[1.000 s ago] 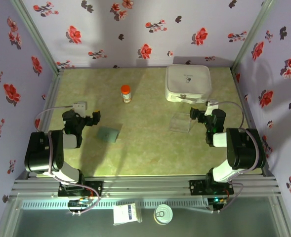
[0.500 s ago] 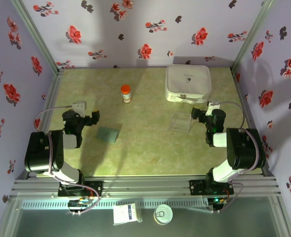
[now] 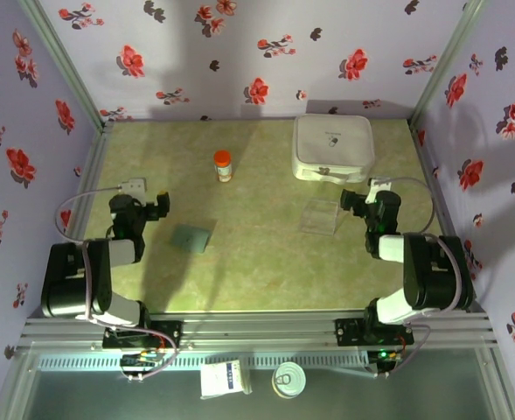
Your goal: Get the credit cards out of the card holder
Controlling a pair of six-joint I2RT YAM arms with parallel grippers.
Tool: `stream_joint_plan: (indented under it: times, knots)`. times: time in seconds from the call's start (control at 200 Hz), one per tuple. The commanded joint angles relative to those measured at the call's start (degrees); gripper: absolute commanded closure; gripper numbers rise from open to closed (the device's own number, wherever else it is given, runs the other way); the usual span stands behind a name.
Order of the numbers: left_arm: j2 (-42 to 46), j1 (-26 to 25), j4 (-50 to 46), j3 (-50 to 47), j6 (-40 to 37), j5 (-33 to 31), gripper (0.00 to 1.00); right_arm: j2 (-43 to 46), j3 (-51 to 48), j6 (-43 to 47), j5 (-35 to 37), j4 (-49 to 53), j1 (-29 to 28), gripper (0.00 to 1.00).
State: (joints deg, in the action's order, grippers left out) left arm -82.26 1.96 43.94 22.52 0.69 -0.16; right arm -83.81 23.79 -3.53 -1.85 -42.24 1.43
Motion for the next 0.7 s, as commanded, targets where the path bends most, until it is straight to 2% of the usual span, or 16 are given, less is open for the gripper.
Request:
stream_joint_plan:
  times: [0.0,0.125,0.325,0.485,0.695]
  knots:
    - [4.9,-1.6,-8.2,3.9,0.8,-8.0,0.00,4.9,4.1,0.4,1.0,8.9,-0.8,0.01]
    - [9.8,-2.1,-17.7,7.4,5.6,-10.1,0.00,9.1,8.8,-1.1,3.1,20.6,-2.2,0.01]
    - [13.4,-2.4,-39.0,17.2,14.7,-7.7,0.00,12.1,17.3,-8.3,4.2,42.9,-5.6,0.07]
    - [14.9,-2.6,-56.5,25.0,20.9,-1.7,0.00,12.4,21.4,-13.7,2.4,55.9,-7.9,0.19]
    - [15.8,-2.8,-68.9,29.6,23.5,5.1,0.00,12.5,23.1,-16.8,0.8,65.0,-10.3,0.42]
